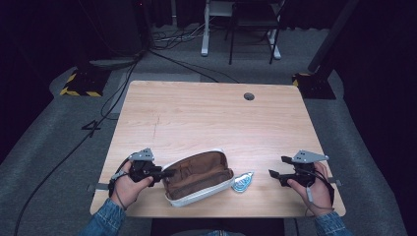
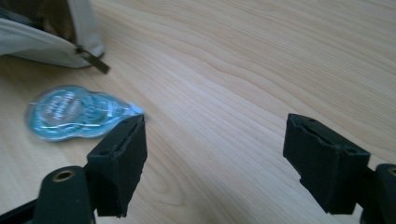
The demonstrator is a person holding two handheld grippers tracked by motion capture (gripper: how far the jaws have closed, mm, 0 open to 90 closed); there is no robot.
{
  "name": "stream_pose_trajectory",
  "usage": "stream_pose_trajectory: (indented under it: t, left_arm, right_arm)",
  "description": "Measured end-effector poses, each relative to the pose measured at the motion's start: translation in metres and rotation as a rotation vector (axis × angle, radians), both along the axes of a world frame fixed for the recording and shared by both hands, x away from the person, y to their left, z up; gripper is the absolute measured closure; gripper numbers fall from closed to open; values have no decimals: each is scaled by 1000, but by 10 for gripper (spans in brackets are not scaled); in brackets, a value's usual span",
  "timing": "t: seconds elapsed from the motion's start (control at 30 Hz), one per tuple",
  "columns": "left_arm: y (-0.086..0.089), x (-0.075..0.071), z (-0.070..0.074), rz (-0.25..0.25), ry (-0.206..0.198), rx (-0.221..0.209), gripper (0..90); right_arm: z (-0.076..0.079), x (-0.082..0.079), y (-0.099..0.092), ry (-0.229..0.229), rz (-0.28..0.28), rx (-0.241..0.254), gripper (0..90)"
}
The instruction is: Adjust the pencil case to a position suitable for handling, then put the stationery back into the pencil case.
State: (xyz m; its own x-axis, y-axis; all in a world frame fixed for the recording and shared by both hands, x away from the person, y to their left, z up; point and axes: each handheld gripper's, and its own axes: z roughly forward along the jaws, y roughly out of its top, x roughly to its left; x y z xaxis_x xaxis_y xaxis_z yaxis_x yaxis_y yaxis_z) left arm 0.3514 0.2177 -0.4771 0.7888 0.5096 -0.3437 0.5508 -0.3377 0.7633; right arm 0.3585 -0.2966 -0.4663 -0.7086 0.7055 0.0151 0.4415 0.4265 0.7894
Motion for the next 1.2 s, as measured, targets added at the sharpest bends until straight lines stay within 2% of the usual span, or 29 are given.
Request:
stream_pose_trajectory:
  t: [0.37,0.63,0.77,1.2]
  left_arm:
    - [-2,-3,1,-1,-16,12,826]
    - [-2,-3,1,1,-17,12,826]
    - [-2,-4,1,0,-18,12,826]
    - [-2,-3,1,7,-11,11,826]
  right_arm:
    - [8,-12,36,4,136,15,193]
    - [7,-17,54,9,198,12,182]
    - [5,-19,64,20,246,5,166]
    - [-4,-22,80,38,302,-5,163]
